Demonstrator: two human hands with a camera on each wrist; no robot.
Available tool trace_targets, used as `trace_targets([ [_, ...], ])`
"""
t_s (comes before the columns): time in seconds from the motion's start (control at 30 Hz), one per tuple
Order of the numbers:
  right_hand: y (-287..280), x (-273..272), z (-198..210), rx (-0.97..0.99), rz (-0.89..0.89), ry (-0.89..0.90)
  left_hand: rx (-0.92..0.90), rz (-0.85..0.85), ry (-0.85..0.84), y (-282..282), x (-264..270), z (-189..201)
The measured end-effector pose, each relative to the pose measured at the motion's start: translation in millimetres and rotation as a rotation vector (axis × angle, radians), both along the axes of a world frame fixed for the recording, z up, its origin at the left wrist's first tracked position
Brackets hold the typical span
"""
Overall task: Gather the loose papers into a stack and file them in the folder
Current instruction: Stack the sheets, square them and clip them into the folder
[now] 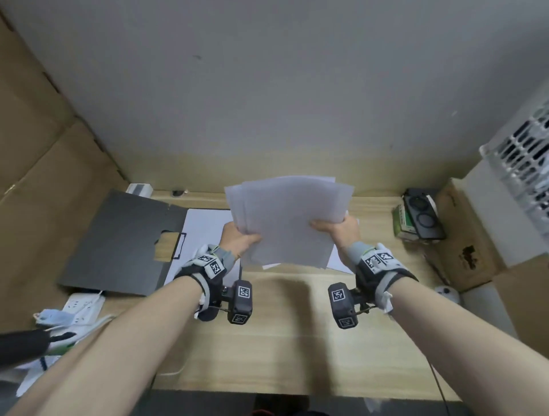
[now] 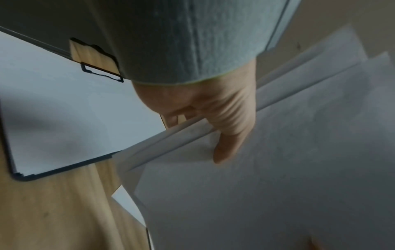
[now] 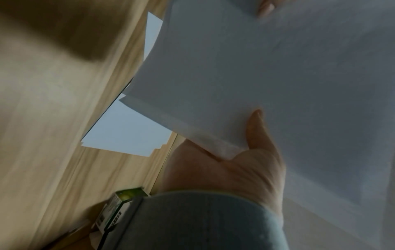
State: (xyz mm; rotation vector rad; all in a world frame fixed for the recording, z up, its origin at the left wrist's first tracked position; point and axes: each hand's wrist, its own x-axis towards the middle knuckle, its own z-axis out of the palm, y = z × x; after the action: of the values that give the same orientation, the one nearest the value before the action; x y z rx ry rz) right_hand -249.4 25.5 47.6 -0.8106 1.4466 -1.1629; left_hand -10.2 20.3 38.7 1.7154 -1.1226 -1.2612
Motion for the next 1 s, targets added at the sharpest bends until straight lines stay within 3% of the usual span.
trace_targets([
  [0.23,29.0,-8.6,-25.8,0.085,0.09,0.115,0.015,-0.07,0.063,13.4,-20.0,-17.6],
  [0.57,29.4,-19.6,-24.4,0.063,0.035,0.024,0.001,-0.177,0.087,6.4,-34.4,-6.0],
  [0.7,40.3,-22.5,-40.2,0.104,0.045,0.056,0.044,-0.252,0.011,15.9,-36.6,-22.8],
  [1.0,33.5,-20.8,-50.9,0.161,0.035,0.018,0.086,-0.234,0.015,13.9,-28.1,-44.2],
])
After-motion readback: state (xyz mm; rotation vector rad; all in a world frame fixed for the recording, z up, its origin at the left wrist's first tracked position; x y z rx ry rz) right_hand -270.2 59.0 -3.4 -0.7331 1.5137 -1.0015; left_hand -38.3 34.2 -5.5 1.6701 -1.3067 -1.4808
